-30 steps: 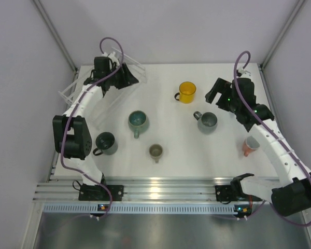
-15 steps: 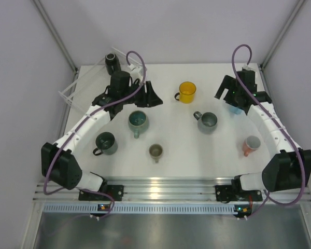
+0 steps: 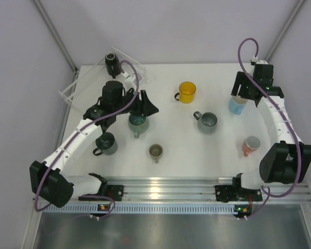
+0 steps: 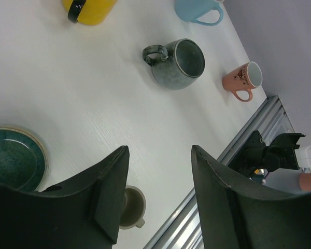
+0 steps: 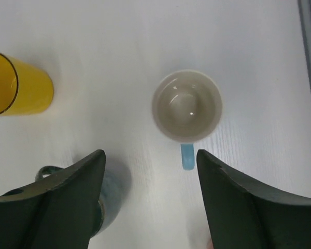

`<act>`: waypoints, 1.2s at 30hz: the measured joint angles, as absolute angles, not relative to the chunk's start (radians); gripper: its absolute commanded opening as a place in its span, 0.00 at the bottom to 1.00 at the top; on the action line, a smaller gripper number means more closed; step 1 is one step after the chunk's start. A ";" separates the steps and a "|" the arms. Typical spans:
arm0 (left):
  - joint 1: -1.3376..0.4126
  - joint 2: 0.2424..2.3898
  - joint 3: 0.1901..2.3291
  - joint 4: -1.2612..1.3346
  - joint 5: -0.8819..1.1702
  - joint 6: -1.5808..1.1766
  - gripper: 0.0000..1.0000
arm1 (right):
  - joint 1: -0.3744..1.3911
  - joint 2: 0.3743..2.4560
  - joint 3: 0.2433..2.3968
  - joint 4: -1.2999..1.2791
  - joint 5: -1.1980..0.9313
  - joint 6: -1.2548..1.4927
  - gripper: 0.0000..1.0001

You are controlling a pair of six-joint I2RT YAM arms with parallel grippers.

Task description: Load the cups into the dish rack

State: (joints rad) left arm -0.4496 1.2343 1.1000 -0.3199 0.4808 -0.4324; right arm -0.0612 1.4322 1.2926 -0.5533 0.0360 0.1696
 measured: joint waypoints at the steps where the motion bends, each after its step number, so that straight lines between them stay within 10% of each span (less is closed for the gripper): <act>1: -0.450 1.230 1.099 -0.319 0.482 -0.430 0.57 | -0.061 1.445 1.298 -0.553 0.003 0.142 0.68; 36: -0.450 1.182 1.082 -0.319 0.490 -0.418 0.57 | -0.061 1.863 1.436 -0.613 -0.080 -0.086 0.23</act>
State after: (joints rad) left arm -0.4496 1.1816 1.0817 -0.3195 0.4900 -0.4179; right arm -0.0608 1.8633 1.4364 -0.6132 -0.0799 -0.0864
